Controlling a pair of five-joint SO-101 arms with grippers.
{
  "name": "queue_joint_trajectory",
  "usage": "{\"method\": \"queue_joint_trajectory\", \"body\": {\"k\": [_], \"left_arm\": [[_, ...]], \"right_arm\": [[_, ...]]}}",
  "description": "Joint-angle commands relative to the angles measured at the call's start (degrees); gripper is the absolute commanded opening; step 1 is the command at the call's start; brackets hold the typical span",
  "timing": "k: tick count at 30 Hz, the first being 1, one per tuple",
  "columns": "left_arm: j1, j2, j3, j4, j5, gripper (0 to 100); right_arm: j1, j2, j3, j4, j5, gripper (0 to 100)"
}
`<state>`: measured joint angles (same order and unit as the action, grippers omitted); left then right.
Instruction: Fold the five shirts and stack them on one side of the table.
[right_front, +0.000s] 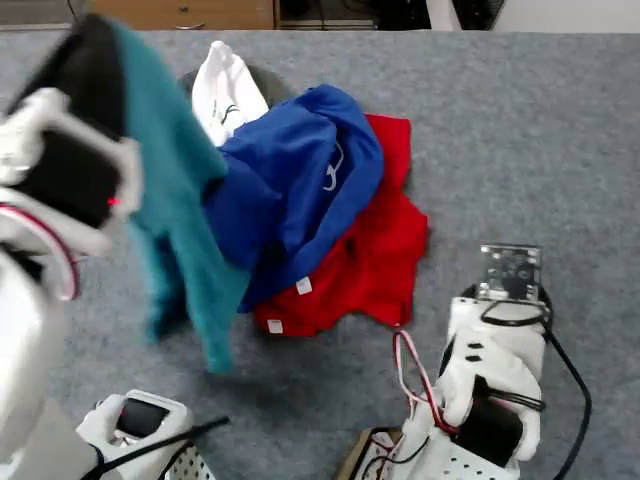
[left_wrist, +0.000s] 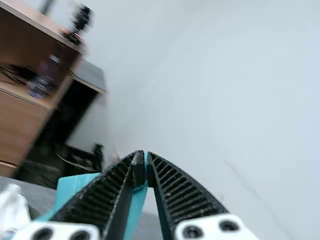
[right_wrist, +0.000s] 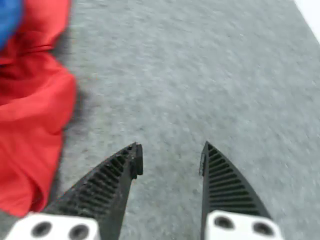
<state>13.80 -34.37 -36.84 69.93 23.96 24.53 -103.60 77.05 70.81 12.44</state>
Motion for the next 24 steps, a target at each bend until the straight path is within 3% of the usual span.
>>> {"method": "queue_joint_trajectory", "body": {"k": [1, 7, 12, 19, 24], "left_arm": [[10.20, 4.53, 3.87, -1.76, -3.78, 2], [25.14, 14.64, 7.38, -2.02, -11.52, 2], [35.08, 23.25, 6.07, -4.84, -15.12, 2], [41.85, 35.03, 6.07, -10.29, -15.12, 2], [44.48, 41.45, -1.32, -11.16, -15.03, 2]], "right_arm": [[4.35, -6.55, -2.24, 0.35, -0.09, 20.6], [6.37, -6.55, -2.15, 6.42, -0.09, 20.6], [12.53, -6.55, -2.15, 7.30, -0.09, 20.6], [16.48, -6.55, -0.66, 7.30, -0.09, 20.6], [16.66, -6.55, 1.10, 7.30, -0.09, 20.6]]}}
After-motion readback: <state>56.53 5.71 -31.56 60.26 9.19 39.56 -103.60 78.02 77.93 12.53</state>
